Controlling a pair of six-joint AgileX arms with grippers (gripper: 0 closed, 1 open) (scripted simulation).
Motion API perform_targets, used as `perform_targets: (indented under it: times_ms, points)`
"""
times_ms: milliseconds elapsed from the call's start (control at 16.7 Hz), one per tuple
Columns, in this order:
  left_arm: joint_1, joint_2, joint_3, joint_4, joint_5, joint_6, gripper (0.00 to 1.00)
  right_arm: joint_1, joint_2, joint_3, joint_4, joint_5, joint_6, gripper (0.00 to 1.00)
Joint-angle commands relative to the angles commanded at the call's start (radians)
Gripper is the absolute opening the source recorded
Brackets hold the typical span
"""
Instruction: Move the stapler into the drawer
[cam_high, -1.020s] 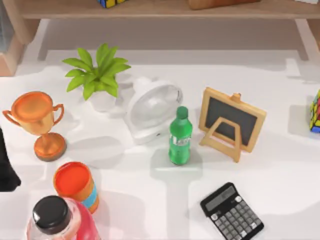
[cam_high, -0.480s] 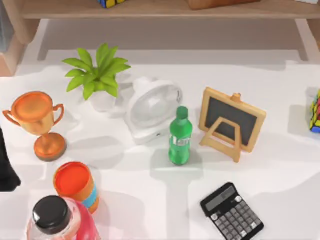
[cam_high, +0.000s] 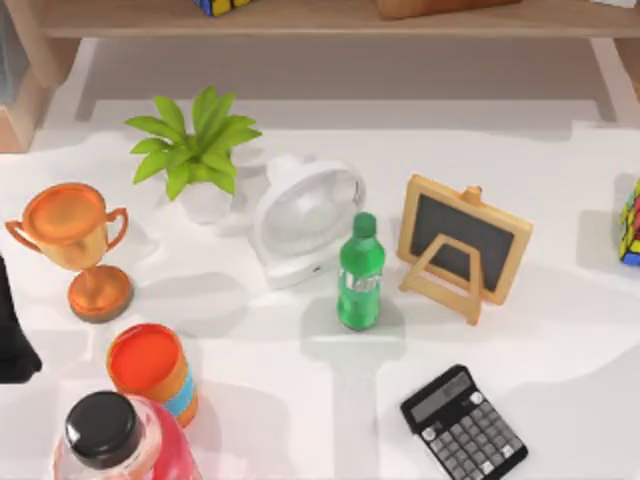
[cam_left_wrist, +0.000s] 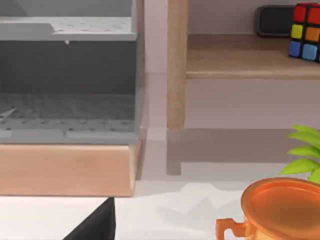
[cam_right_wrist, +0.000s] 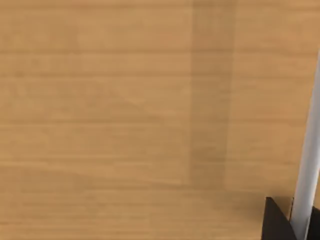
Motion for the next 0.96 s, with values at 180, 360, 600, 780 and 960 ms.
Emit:
perform_targets:
  times_ms: [180, 360, 600, 780, 960]
  points:
    - [0.000, 0.000, 0.000, 0.000, 0.000, 0.000, 1.00, 0.000, 0.000, 0.000, 0.000, 0.000, 0.000, 0.45]
    - [0.000, 0.000, 0.000, 0.000, 0.000, 0.000, 1.00, 0.000, 0.000, 0.000, 0.000, 0.000, 0.000, 0.68]
    - [0.000, 0.000, 0.000, 0.000, 0.000, 0.000, 1.00, 0.000, 0.000, 0.000, 0.000, 0.000, 0.000, 0.98]
    - [0.000, 0.000, 0.000, 0.000, 0.000, 0.000, 1.00, 0.000, 0.000, 0.000, 0.000, 0.000, 0.000, 1.00]
    - [0.000, 0.000, 0.000, 0.000, 0.000, 0.000, 1.00, 0.000, 0.000, 0.000, 0.000, 0.000, 0.000, 1.00]
